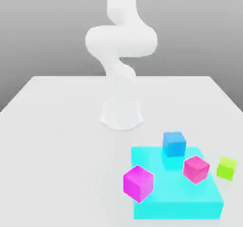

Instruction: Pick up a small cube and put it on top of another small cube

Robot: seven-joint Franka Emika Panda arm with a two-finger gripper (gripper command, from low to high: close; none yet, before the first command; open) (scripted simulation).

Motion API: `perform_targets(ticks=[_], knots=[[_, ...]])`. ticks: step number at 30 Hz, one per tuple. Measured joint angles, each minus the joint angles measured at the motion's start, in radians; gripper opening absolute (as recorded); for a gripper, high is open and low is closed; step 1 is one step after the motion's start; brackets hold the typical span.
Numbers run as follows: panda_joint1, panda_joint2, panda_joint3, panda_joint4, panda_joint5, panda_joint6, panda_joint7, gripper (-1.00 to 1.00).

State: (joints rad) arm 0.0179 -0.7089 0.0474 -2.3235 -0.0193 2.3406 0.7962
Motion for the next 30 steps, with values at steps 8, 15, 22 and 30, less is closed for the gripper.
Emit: perform_targets(ticks=[8,15,22,30], knots=[[0.062,0.295,0.155,-0.076,-0.072,0.132,-0.005,0.0],[0.131,0.549,0.273,-0.141,-0.151,0.244,0.003,0.0],[0.261,0.803,0.344,-0.206,-0.222,0.357,0.005,0.0],[0.412,1.081,0.254,-0.203,-0.376,0.525,0.096,0.0]])
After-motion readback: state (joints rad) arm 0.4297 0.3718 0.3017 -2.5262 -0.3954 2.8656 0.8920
